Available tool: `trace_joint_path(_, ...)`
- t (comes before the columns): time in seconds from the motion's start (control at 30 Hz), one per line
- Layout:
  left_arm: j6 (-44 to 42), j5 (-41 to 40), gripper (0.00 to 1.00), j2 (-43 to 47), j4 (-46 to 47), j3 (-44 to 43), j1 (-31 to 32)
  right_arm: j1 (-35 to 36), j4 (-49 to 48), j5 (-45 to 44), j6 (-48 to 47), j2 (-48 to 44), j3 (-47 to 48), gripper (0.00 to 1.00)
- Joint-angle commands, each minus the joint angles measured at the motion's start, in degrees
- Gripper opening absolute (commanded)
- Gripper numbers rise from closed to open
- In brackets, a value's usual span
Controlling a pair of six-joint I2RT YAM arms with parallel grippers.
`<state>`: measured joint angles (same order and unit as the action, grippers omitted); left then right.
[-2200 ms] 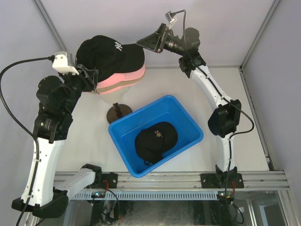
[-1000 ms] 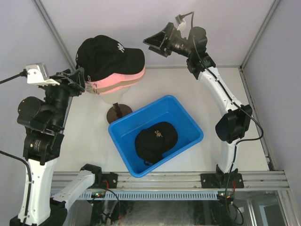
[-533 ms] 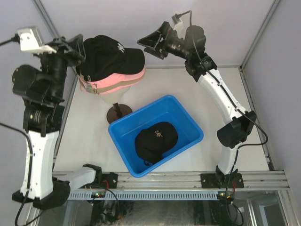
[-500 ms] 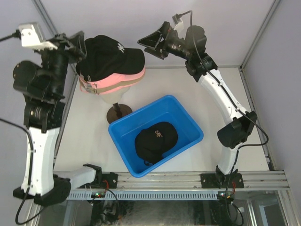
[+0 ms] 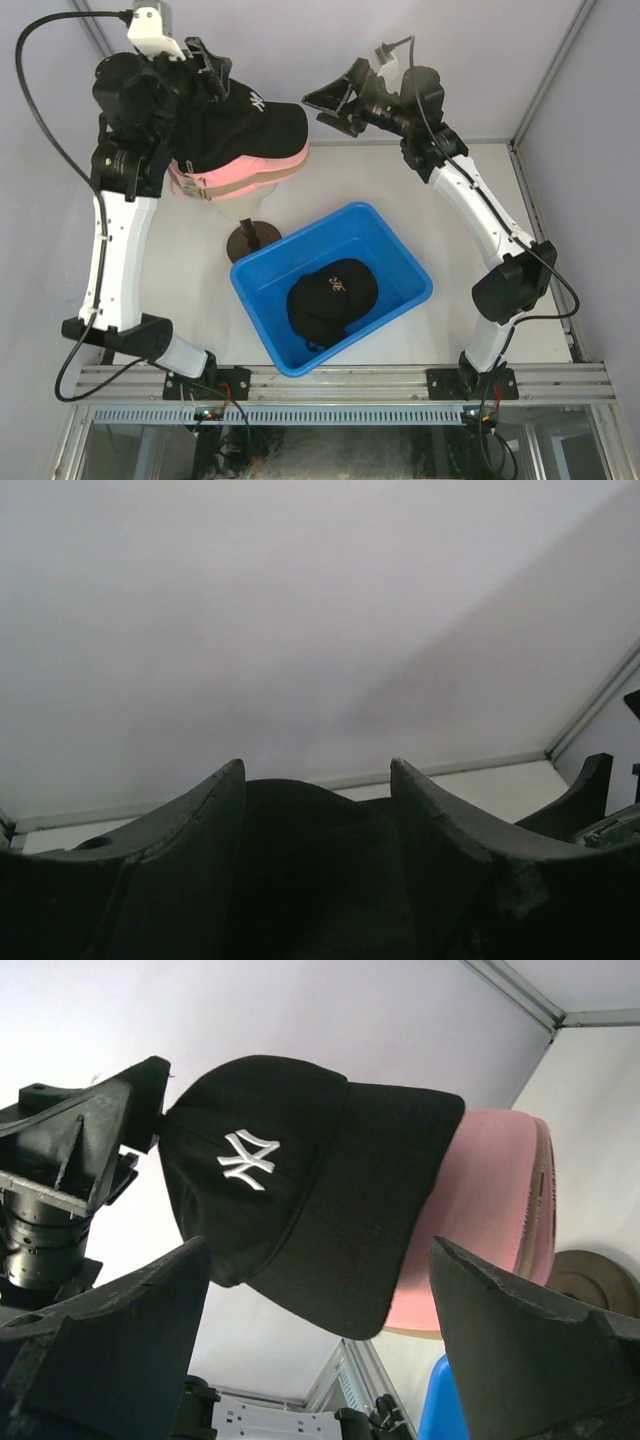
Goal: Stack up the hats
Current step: Stack the hat on the hat.
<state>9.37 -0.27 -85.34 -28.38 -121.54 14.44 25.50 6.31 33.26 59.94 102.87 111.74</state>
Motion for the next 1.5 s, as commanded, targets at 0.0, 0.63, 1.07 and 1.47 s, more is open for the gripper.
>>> trace_joint_path(0.0,-0.6,3.5,0.62,-1.6,-5.0,-5.3,-0.6,-0.9,-4.6,-0.1,-0.5,-4.1,-2.4,0.88)
trace_joint_path(0.63,-1.5,3.8,0.55,2.4,-7.9,8.8,-0.7,-1.2,-7.2,0.0,-0.5,-4.7,-6.2,0.88)
trace_joint_path(1.07,2.2,-9.2,0.71,10.6,8.1,10.6,-0.7,-1.6,-2.7,-2.5,-4.9,-6.9,-3.7,0.85)
trace_joint_path(1.47,4.0,-9.2,0.72,28.8,15.7,29.8,2.4,-1.5,-3.0,-6.3,-11.1,-18.2,-19.7,0.86)
